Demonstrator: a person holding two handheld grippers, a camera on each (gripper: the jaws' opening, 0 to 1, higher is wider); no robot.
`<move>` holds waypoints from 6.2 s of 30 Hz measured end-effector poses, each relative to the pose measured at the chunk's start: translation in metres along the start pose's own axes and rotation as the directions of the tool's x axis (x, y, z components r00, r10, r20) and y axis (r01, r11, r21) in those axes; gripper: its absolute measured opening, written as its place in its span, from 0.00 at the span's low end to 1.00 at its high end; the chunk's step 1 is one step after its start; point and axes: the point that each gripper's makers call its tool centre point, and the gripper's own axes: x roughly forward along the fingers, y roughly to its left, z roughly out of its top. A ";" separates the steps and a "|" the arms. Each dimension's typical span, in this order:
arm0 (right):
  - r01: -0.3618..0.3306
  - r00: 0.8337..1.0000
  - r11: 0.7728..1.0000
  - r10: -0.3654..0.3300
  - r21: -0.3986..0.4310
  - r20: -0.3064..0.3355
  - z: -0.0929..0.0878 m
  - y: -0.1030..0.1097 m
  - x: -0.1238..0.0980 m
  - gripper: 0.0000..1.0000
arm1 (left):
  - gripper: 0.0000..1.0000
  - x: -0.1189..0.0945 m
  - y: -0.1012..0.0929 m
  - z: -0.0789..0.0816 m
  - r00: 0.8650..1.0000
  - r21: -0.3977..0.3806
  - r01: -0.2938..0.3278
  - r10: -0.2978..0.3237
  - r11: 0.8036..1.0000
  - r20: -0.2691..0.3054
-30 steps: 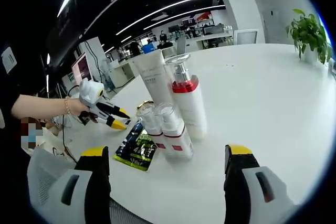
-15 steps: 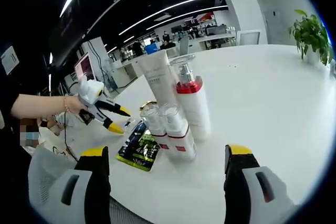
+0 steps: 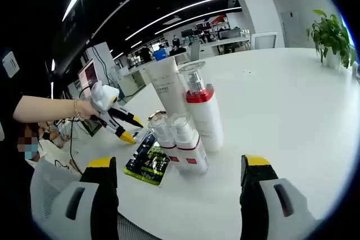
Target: Arrange the skincare products in the storage area until every visible bottle or jar stands upright without overlapping.
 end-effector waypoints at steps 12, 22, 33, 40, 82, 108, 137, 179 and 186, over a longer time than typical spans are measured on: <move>-0.009 1.000 1.000 0.009 0.005 0.007 0.002 0.002 -0.001 0.90 | 0.37 -0.005 0.001 0.002 0.999 0.004 -0.037 0.037 0.999 0.025; -0.053 0.998 0.999 0.053 0.009 0.026 0.009 0.018 -0.008 0.86 | 0.36 -0.033 -0.020 0.018 0.995 0.032 -0.069 0.066 0.997 0.079; -0.135 0.990 0.991 0.136 -0.014 0.030 0.013 0.054 -0.013 0.75 | 0.36 -0.057 -0.050 0.037 0.986 0.100 -0.094 0.079 0.990 0.145; -0.166 0.984 0.986 0.168 -0.033 0.058 0.024 0.072 -0.010 0.62 | 0.36 -0.068 -0.070 0.038 0.983 0.124 -0.115 0.095 0.986 0.158; -0.415 0.903 0.896 0.427 0.155 -0.054 0.024 0.171 0.058 0.02 | 0.37 -0.112 -0.154 0.063 0.966 0.260 -0.133 0.066 0.956 0.251; -0.446 0.895 0.819 0.418 0.360 0.156 0.056 0.172 0.044 0.01 | 0.35 -0.139 -0.156 0.039 0.753 -0.475 0.256 0.134 0.842 0.644; -0.297 0.950 0.948 0.305 0.114 -0.065 0.002 0.177 0.102 0.01 | 0.00 -0.117 -0.128 -0.008 0.816 -0.723 0.306 0.221 0.619 0.535; -0.170 0.955 0.945 0.089 -0.278 -0.281 -0.061 0.147 0.176 0.01 | 0.09 -0.032 -0.085 -0.027 0.949 -0.194 -0.156 0.201 0.969 0.243; -0.169 0.954 0.940 0.081 -0.296 -0.289 -0.063 0.145 0.177 0.01 | 0.10 -0.023 -0.078 -0.033 0.950 -0.191 -0.181 0.222 0.965 0.221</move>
